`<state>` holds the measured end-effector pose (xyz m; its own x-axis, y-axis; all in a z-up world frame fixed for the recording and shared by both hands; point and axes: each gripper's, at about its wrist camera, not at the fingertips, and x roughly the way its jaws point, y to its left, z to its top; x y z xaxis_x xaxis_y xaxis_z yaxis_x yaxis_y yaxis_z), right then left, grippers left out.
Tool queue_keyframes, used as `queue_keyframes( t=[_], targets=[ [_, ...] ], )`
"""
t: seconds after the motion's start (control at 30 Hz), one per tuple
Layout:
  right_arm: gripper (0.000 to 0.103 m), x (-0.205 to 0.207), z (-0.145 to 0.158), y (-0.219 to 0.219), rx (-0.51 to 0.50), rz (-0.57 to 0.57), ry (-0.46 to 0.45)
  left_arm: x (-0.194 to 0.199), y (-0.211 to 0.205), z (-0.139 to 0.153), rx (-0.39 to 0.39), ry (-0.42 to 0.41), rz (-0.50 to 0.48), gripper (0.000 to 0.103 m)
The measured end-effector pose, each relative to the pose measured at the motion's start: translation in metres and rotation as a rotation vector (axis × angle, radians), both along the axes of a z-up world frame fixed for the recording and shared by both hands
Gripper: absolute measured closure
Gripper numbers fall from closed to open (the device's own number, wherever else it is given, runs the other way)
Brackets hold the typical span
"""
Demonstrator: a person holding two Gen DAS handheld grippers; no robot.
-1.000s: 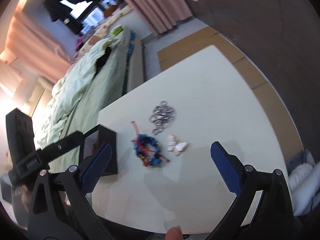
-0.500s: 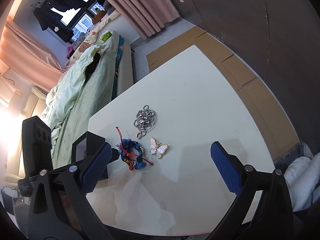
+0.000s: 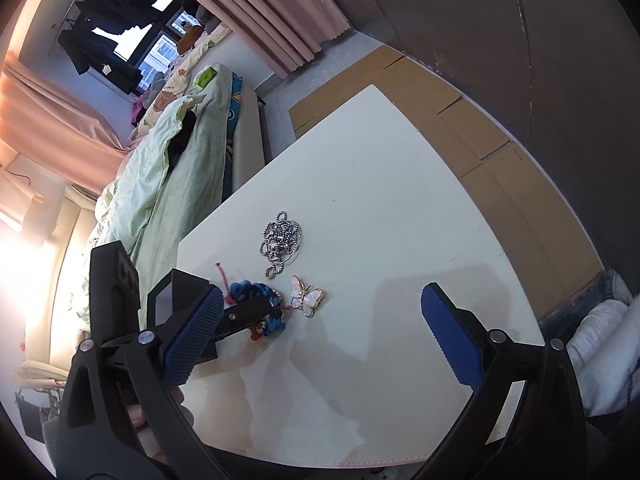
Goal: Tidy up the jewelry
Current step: 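Grasp the red cord of the blue braided bracelet with the left tool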
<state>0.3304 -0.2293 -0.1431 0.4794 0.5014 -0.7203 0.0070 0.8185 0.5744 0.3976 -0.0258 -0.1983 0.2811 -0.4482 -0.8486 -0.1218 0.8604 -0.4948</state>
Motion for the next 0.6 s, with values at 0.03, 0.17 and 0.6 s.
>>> queue_keyframes(
  t=[0.03,0.17,0.6],
  targets=[
    [0.004,0.0,0.001,0.0,-0.007,0.001,-0.004,0.001,0.0,-0.001,0.004,0.0,0.011,0.073],
    [0.017,-0.002,0.006,0.011,-0.076,0.035,-0.04,-0.001,0.001,-0.002,0.006,-0.003,0.034,0.09],
    [0.046,0.003,-0.011,0.056,-0.246,0.18,-0.04,-0.017,0.01,0.037,-0.017,-0.113,-0.015,0.101]
  ],
)
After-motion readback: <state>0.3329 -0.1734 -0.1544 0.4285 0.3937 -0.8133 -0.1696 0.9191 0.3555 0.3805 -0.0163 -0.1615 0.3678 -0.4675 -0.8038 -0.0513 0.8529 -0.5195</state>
